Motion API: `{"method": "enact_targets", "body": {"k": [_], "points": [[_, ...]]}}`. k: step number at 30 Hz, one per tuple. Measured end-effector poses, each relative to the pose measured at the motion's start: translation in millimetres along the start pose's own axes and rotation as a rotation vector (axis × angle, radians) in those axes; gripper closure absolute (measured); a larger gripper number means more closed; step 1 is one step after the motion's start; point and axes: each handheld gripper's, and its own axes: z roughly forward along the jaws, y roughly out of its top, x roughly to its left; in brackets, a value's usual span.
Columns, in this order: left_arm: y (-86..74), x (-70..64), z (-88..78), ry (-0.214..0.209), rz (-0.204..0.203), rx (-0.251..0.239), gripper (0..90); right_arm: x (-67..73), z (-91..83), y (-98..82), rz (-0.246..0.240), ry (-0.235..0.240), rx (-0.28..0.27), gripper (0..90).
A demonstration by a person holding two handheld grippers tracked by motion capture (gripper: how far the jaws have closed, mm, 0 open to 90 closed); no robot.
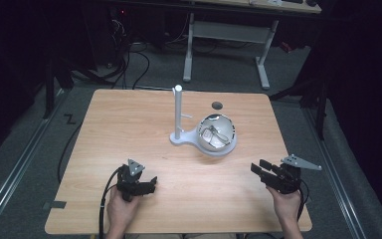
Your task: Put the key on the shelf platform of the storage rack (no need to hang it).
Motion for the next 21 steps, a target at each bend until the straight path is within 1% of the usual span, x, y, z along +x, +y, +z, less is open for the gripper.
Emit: {"method": "enact_targets", "body": {"k": [10,14,21], "points": [[0.0,0.0,0.0,0.0,0.0,0.0,15.8,4.2,6.9,-6.3,0.002,0.013,0.012,52.8],[0.0,0.0,0.0,0.0,0.0,0.0,15.8,5.0,10.3,-9.7,0.01,0.013,0.015,52.8],[0.0,0.0,0.0,0.0,0.0,0.0,15.8,6.5,15.0,-12.8,0.008,0.016,0.021,52.9]]}}
